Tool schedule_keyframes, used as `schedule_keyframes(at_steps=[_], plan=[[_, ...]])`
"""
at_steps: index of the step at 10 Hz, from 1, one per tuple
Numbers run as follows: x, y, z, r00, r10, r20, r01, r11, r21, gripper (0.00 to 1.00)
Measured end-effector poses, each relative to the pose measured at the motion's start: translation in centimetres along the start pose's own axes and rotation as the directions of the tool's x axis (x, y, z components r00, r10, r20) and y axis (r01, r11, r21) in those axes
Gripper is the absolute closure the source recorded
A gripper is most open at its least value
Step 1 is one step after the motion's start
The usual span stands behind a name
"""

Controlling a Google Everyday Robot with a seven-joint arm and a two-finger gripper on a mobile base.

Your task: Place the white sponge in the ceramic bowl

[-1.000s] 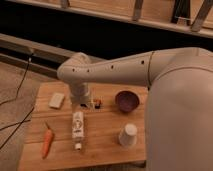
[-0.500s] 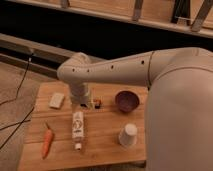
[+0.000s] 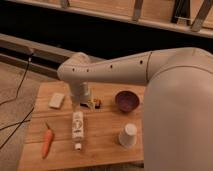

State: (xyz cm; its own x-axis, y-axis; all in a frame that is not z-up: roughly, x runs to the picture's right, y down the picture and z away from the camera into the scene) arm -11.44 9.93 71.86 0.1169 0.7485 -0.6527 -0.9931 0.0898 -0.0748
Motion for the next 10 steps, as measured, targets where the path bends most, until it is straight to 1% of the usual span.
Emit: schedule_keyframes(at_steps=[1,2,3,4,5,7,10], plan=[[-0.7,0.6,0.3,1.000,-0.021,0.005,0.021,1.000,0.011,0.35],[-2.6,2.3,0.8,0.998,-0.050,0.022,0.050,0.999,0.017,0.35],[-3.8,3.4,1.1,0.998,-0.062,0.034,0.061,0.998,0.017,0.35],[-5.2,5.1,1.5,0.996,-0.075,0.042,0.074,0.997,0.011,0.35],[-6.9,7.4,2.1,0.995,-0.087,0.052,0.087,0.996,-0.002,0.35],[-9.4,10.4,3.4,0.994,-0.093,0.057,0.095,0.995,-0.029,0.35],[-12.4,15.2,5.9,0.992,-0.120,0.050,0.123,0.989,-0.077,0.35]])
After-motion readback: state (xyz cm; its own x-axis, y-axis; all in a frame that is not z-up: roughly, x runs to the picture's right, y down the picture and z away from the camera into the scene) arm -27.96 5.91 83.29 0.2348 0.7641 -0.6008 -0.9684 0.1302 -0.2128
